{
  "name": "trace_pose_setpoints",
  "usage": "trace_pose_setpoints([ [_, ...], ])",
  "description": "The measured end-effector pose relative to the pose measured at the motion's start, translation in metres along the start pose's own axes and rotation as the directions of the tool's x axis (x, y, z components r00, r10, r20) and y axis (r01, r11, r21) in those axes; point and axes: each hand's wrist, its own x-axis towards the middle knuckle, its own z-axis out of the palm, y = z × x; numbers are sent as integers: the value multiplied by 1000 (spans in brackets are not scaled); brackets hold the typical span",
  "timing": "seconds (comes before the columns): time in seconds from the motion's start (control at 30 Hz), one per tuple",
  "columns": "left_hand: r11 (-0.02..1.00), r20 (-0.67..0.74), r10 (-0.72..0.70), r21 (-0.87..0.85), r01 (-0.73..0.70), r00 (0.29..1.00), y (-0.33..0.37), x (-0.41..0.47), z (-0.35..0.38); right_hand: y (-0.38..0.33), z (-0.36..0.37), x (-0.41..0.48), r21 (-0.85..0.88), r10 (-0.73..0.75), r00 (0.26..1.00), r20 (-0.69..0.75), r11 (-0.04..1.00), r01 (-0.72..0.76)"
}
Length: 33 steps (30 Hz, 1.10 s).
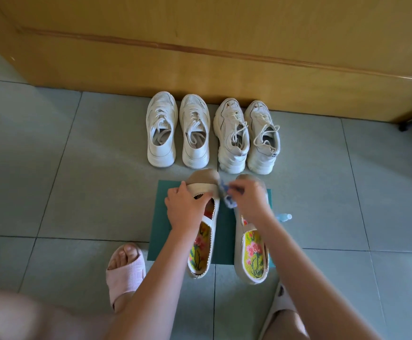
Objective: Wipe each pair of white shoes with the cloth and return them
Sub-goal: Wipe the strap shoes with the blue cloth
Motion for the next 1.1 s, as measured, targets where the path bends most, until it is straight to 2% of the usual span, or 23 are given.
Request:
trace_pose_setpoints([
  [0.07,996,-122,88,35,-84,989,9,-10,-3,-4,-29,15,-162,-159,982,-102,977,141],
  [0.13,971,-227,232,-4,-239,946,26,-25,-2,-1,-47,40,-349,-263,963,-59,909,227],
  [0.17,951,-230,292,-29,-306,928,36,-36,1,3,-51,52,-418,-287,958,12,868,266],
  [0.23,923,-157,364,-68,-378,918,52,-58,15,13,-50,72,-499,-291,934,209,789,358],
  [0.3,933,-53,344,-89,-348,937,60,-75,33,17,-46,81,-563,-285,883,374,687,460],
  [0.4,968,30,251,-12,-251,968,59,-84,52,17,-40,89,-666,-266,822,504,487,566],
  [0.43,969,32,247,25,-247,969,58,-83,55,16,-40,91,-671,-257,813,523,464,578],
  [0.5,967,32,249,50,-250,968,55,-79,57,18,-42,95,-655,-238,825,513,512,555],
  [0.57,967,32,247,53,-249,968,52,-73,56,23,-45,98,-591,-243,858,453,639,493],
  [0.63,968,29,239,72,-241,970,49,-68,54,31,-49,94,-518,-252,903,348,751,409],
  [0.73,972,39,224,62,-226,974,47,-64,56,44,-55,79,-447,-220,964,150,855,265],
  [0.87,972,26,233,35,-234,972,47,-64,57,67,-60,60,-363,-186,982,-26,917,164],
  [1.1,978,28,210,-24,-209,977,49,-69,56,83,-57,41,-276,-55,984,-167,961,7],
])
